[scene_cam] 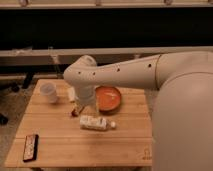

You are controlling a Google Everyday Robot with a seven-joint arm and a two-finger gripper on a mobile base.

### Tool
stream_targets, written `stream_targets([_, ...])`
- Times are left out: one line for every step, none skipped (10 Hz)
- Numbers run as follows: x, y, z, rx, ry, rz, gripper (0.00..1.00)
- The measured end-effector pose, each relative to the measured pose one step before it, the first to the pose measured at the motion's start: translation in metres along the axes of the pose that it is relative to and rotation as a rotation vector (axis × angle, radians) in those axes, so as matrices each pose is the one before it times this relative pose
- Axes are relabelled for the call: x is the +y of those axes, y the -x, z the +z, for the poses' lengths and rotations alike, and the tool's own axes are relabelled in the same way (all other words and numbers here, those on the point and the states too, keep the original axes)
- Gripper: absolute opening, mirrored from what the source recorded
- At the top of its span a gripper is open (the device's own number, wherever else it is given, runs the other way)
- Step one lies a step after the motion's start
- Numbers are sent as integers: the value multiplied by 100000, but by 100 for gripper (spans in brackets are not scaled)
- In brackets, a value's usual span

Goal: Move the arm in a circular motion

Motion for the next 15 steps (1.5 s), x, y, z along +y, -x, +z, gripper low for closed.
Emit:
stream_targets([262, -37, 17, -109, 374, -308, 65])
stream_targets([-186, -3, -71, -93, -20, 326, 65])
stream_targets([-522, -133, -40, 11, -255, 321, 65])
stream_targets([-408, -66, -36, -156, -8, 151, 65])
stream_targets([-236, -37, -18, -54, 98, 220, 65])
stream_targets([-78, -39, -44, -96, 319, 272, 65])
stream_targets([-139, 37, -60, -86, 241, 406, 65])
stream_targets([-371, 59, -143, -86, 264, 346, 65])
stream_targets([-500, -2, -53, -108, 32, 296, 65])
stream_targets([-504, 58, -81, -36, 152, 600, 65])
stream_targets([-987, 323, -191, -227, 784, 811, 65])
stream_targets([-623, 166, -37, -69, -78, 486, 65])
stream_targets([-667, 81, 4, 43, -36, 916, 65])
stream_targets([-19, -174, 31, 16, 115, -20, 65])
stream_targets([-122, -267, -33, -91, 280, 251, 65])
